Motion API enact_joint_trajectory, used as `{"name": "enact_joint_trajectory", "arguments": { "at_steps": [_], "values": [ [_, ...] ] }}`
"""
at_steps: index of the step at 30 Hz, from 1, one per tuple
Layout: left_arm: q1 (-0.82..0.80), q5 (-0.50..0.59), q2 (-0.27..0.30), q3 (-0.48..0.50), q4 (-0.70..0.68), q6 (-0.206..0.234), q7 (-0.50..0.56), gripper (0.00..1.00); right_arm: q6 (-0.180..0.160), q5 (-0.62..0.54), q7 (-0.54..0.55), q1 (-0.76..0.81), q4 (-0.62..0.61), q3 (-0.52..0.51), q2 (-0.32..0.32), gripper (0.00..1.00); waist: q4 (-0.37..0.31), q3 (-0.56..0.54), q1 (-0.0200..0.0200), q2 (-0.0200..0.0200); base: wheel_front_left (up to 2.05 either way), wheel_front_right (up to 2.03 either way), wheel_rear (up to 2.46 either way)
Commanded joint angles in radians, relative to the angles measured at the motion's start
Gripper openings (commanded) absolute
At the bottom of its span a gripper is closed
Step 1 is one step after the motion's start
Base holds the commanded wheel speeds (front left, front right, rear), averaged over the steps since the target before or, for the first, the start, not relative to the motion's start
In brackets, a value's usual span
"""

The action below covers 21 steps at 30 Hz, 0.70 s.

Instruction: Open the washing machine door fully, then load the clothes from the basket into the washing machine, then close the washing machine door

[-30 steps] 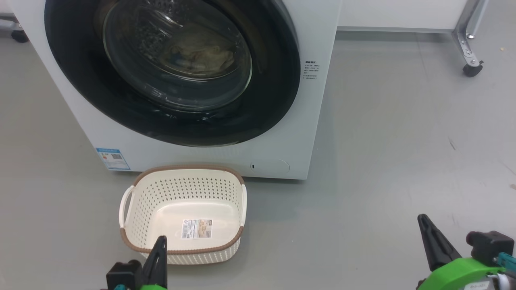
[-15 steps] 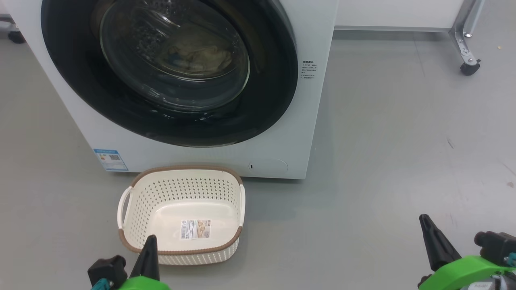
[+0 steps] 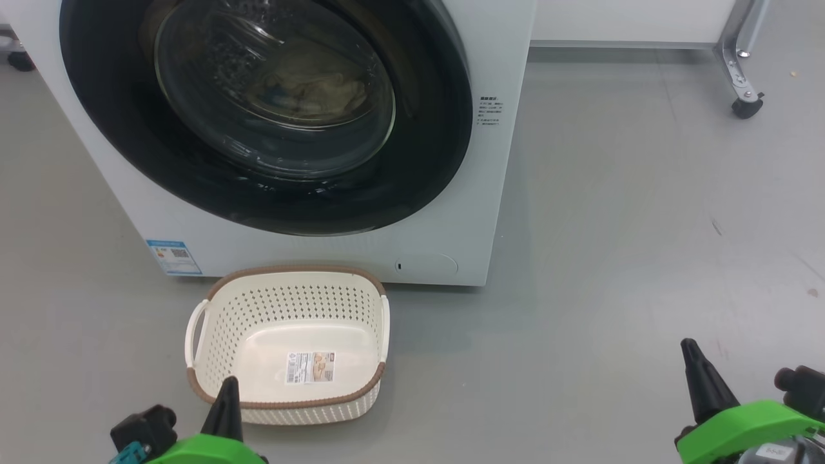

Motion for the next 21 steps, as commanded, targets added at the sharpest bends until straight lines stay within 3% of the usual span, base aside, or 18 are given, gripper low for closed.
{"name": "enact_joint_trajectory", "arguments": {
  "at_steps": [1, 21],
  "values": [
    [-0.049, -0.024, 0.002, 0.027, -0.036, -0.005, 0.004, 0.0, -0.001, 0.029, 0.005, -0.055, -0.026, -0.004, -0.008, 0.0, -0.001, 0.0, 0.0, -0.0001, 0.0, 0.0, 0.0],
    [-0.053, -0.223, -0.014, 0.098, -0.041, -0.048, 0.055, 0.0, -0.001, 0.245, 0.027, -0.093, 0.006, -0.007, -0.01, 0.0, -0.01, 0.001, 0.0, -0.0001, 0.0, 0.0, 0.0]
  ]
}}
